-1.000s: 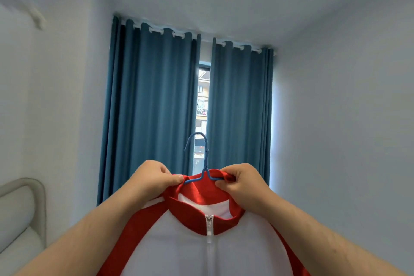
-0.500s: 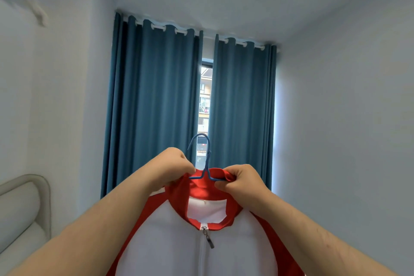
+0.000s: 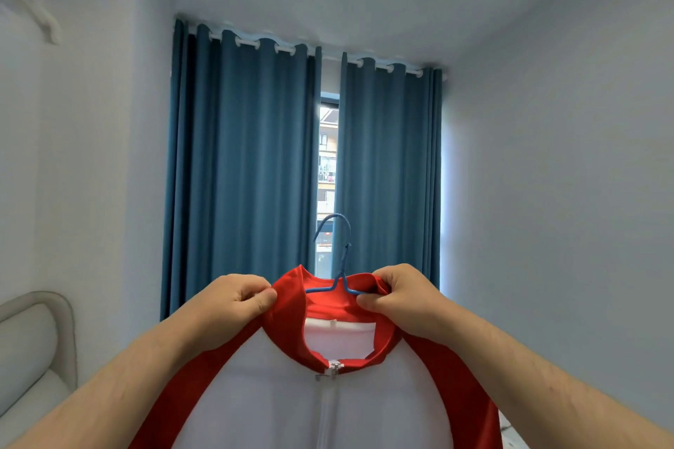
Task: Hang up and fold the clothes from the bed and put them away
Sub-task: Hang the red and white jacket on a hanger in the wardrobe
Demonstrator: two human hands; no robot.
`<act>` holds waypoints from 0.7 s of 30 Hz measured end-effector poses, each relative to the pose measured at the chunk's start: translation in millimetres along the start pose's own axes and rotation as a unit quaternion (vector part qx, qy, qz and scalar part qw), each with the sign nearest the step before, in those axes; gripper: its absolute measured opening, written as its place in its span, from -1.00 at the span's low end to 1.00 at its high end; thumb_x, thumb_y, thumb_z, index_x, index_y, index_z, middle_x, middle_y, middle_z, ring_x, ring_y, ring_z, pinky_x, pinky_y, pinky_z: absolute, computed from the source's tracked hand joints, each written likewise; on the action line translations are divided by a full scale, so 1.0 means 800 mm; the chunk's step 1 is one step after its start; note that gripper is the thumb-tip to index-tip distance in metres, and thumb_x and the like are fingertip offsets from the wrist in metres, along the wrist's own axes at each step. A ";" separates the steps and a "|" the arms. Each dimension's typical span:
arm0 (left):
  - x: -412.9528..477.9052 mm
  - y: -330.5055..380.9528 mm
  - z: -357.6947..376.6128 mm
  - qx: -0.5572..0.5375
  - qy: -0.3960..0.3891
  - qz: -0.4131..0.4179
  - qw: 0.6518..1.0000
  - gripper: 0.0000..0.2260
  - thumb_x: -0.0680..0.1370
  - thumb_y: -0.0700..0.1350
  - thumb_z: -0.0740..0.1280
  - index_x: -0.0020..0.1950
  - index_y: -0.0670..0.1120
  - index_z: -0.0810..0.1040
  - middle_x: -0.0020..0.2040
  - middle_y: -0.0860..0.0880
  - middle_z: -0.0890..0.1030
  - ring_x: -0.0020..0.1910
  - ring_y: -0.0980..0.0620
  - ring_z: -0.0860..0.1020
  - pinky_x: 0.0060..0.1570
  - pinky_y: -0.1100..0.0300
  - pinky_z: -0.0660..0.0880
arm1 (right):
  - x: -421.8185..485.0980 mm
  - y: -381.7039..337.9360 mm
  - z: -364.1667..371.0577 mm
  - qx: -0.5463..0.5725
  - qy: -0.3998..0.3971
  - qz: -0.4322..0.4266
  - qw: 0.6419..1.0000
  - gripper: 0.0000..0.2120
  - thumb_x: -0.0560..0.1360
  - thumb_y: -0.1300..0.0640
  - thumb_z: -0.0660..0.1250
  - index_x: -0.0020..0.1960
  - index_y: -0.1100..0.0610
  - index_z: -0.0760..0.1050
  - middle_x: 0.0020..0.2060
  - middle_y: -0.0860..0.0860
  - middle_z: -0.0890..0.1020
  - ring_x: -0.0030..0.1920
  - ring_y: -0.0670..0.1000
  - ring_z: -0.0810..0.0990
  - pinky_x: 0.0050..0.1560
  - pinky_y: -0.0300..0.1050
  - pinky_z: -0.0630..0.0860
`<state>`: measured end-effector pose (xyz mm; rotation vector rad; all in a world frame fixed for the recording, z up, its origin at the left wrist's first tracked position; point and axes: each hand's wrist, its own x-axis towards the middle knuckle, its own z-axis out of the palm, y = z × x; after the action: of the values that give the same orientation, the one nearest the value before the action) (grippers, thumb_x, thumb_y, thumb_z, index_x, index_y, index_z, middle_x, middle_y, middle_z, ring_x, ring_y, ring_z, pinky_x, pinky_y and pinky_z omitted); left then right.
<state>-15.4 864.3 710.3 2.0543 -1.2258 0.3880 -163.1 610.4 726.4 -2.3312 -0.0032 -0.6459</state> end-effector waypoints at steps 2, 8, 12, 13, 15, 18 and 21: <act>-0.002 -0.002 0.000 0.022 0.001 -0.009 1.000 -0.74 0.46 0.27 0.18 -0.12 0.20 0.60 -0.24 0.20 0.65 -0.21 0.20 0.59 -0.15 0.20 0.51 | -0.002 0.002 -0.004 0.007 0.000 0.010 1.000 -0.82 0.51 0.12 0.44 -0.26 0.10 0.64 -0.40 -0.09 0.57 -0.38 -0.14 0.47 -0.28 -0.21 0.45; -0.003 -0.003 0.006 0.051 0.035 -0.047 0.997 -0.67 0.47 0.21 0.22 -0.27 -0.02 0.56 -0.32 0.10 0.59 -0.27 0.07 0.57 -0.14 -0.08 0.54 | 0.013 -0.013 -0.019 0.110 0.026 0.119 0.987 -0.61 0.60 -0.06 0.32 -0.10 0.28 0.63 -0.24 0.15 0.67 -0.26 0.05 0.61 -0.12 -0.04 0.59; 0.005 0.013 0.018 0.039 0.038 -0.039 0.998 -0.69 0.51 0.18 0.27 -0.29 -0.01 0.53 -0.33 0.08 0.58 -0.33 0.08 0.53 -0.21 -0.03 0.50 | 0.026 -0.019 0.001 0.091 0.115 0.102 0.984 -0.62 0.56 -0.01 0.35 -0.12 0.34 0.64 -0.28 0.18 0.62 -0.26 0.02 0.51 -0.17 -0.09 0.46; 0.008 0.014 0.020 0.039 0.043 -0.036 0.998 -0.71 0.54 0.15 0.30 -0.29 0.00 0.53 -0.33 0.07 0.58 -0.33 0.08 0.53 -0.21 -0.03 0.49 | 0.027 -0.019 0.001 0.075 0.121 0.100 0.985 -0.61 0.57 -0.02 0.35 -0.10 0.33 0.65 -0.27 0.20 0.62 -0.27 0.01 0.50 -0.18 -0.09 0.45; 0.010 0.014 0.023 0.041 0.060 -0.039 0.997 -0.74 0.58 0.08 0.33 -0.27 0.01 0.54 -0.33 0.05 0.58 -0.32 0.08 0.54 -0.21 -0.02 0.50 | 0.021 -0.017 -0.009 0.060 0.097 0.104 0.988 -0.49 0.58 -0.16 0.29 -0.12 0.31 0.63 -0.28 0.13 0.60 -0.29 0.01 0.51 -0.19 -0.13 0.44; 0.011 0.009 0.022 0.042 0.076 -0.049 0.995 -0.75 0.59 0.04 0.34 -0.25 -0.02 0.55 -0.32 0.03 0.60 -0.29 0.04 0.57 -0.20 -0.04 0.51 | 0.000 -0.003 -0.032 0.147 -0.076 0.117 0.979 -0.32 0.58 -0.41 0.02 0.00 0.10 0.70 -0.07 0.05 0.74 -0.09 0.01 0.71 -0.04 -0.20 0.58; 0.012 0.003 0.020 0.025 0.087 -0.055 0.994 -0.73 0.61 -0.01 0.33 -0.27 -0.04 0.54 -0.34 0.01 0.59 -0.32 0.02 0.55 -0.23 -0.02 0.49 | -0.016 0.024 -0.047 0.141 -0.113 0.085 0.980 -0.42 0.53 -0.34 0.17 0.12 0.12 0.64 0.06 0.20 0.69 0.13 0.21 0.66 0.23 0.14 0.57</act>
<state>-13.7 846.3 705.5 2.0709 -1.0031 0.5385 -187.7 574.4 732.3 -2.0886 0.0002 -0.2729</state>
